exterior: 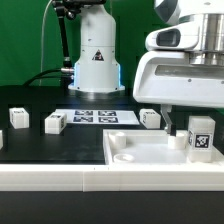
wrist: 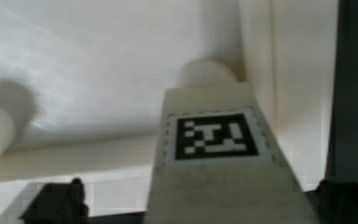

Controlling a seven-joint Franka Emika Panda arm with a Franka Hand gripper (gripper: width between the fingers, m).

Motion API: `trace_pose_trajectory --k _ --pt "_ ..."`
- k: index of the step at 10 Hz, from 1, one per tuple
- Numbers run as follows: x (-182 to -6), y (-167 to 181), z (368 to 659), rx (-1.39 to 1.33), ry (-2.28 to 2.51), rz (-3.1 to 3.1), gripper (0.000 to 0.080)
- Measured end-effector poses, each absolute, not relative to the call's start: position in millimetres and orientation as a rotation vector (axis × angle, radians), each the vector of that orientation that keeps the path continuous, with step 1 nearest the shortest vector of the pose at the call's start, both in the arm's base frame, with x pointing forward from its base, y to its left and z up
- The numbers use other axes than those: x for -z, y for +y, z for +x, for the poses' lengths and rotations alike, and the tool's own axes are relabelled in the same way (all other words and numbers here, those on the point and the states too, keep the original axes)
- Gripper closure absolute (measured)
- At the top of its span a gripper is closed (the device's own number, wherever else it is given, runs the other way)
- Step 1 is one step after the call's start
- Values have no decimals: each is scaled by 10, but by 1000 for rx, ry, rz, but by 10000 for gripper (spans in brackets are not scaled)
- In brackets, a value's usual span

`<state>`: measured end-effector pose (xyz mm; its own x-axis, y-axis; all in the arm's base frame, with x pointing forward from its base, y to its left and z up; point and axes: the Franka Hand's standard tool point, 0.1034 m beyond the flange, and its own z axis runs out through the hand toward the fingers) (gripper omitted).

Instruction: Assemble one leg

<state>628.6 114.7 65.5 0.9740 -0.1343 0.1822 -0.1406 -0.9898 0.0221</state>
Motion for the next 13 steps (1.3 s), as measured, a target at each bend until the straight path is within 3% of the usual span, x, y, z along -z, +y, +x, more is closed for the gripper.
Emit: trace_pose_trajectory --k 2,4,5,6,13 --pt "-653 1136 6285 -280 -164 3086 151" --pt "-653 1135 6285 -281 -169 3086 410" --pt "-651 1135 6284 -281 -193 3086 410" --pt "-650 1133 6284 -281 -221 3086 508" --pt "-632 972 6234 -324 -1051 2934 499"
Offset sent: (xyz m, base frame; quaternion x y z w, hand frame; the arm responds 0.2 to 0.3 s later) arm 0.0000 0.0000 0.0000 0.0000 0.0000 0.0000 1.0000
